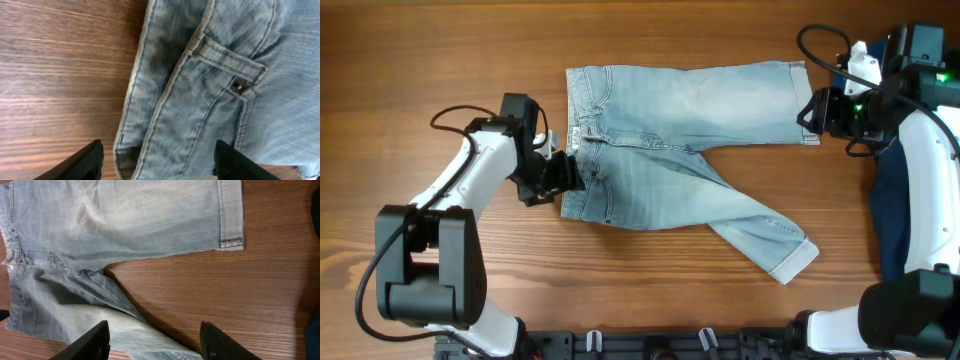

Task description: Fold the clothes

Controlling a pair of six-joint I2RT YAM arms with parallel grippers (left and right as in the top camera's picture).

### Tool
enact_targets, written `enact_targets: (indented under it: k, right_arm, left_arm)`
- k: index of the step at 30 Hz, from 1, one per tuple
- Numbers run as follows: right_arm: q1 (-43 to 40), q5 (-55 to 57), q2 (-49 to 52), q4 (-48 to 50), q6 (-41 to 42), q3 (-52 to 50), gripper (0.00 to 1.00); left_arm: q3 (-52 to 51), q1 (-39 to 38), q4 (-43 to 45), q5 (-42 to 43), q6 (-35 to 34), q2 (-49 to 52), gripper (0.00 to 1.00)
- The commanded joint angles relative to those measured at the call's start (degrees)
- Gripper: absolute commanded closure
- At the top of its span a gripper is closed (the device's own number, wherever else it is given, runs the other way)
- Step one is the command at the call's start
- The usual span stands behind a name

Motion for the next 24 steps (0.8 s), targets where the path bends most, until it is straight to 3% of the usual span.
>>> enact_targets:
  k: [1, 7, 10, 12, 13, 15, 24]
  right_arm:
    - [0.17, 1.01, -1.25, -0.07, 0.39, -0.28, 0.41]
    - [0.17, 1.03, -1.25, -0.07, 0.37, -0.28, 0.41]
    - [0.17, 1.81, -1.25, -0.09, 0.42, -0.33, 0.41]
    - [0.17, 2.08, -1.25, -0.07, 0.42, -0.63, 0.41]
    - [0.17, 2.08, -1.22, -0.04, 0.39, -0.85, 0.41]
    - [0.17, 2.05, -1.18, -0.07, 0.42, -1.03, 0.41]
    - [0.17, 1.79, -1.16, -2.95, 3.8, -1.03, 0.43]
  left_arm:
    - [-3.56, 0.35, 2.54, 2.91, 0.96, -0.55, 0.27]
    - [-4.74, 0.35, 5.22, 10.19, 0.96, -0.57, 0.28]
    - [-4.74, 0.42, 5.16, 11.32, 0.96, -0.57, 0.37]
    - [-4.72, 0.55, 5.18, 10.88, 0.96, -0.57, 0.52]
    - [-4.61, 0.81, 5.16, 10.45, 0.94, -0.57, 0.74]
    - [-4.55, 1.75, 5.16, 9.53, 0.92, -0.57, 0.84]
    - [-4.52, 11.61, 5.16, 4.68, 0.48, -0.57, 0.86]
